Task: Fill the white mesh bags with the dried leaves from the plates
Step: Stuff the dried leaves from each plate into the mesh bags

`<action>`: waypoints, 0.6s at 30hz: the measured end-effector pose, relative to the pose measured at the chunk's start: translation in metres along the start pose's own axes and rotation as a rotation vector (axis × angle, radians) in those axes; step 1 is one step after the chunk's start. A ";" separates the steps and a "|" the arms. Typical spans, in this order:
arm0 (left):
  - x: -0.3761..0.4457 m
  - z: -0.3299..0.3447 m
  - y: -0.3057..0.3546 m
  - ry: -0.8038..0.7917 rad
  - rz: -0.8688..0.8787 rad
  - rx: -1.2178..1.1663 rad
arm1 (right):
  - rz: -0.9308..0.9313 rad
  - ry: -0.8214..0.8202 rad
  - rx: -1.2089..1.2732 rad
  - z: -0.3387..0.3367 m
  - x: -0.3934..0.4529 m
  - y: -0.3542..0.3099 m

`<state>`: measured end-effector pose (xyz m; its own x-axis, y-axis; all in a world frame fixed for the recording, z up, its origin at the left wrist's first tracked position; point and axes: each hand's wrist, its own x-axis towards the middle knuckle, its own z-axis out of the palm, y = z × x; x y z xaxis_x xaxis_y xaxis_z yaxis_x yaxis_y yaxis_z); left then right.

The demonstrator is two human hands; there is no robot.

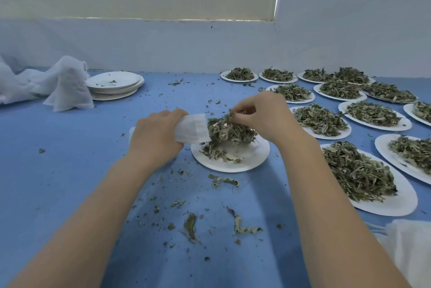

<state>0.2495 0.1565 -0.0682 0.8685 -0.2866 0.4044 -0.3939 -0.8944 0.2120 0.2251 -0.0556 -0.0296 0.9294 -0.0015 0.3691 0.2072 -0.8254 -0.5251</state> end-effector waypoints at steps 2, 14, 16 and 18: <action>0.002 0.002 0.003 0.016 0.005 0.027 | -0.003 0.055 0.071 0.000 0.001 -0.001; 0.000 0.015 0.019 0.094 -0.032 -0.158 | 0.006 0.105 0.251 0.016 0.000 -0.016; 0.000 0.016 0.020 0.101 -0.066 -0.185 | 0.026 0.050 0.283 0.016 -0.001 -0.017; 0.001 0.016 0.020 0.098 -0.101 -0.221 | 0.075 -0.084 0.345 0.011 -0.004 -0.016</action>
<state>0.2469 0.1331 -0.0774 0.8778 -0.1555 0.4531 -0.3720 -0.8172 0.4403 0.2216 -0.0365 -0.0312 0.9648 0.0035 0.2630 0.2151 -0.5860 -0.7812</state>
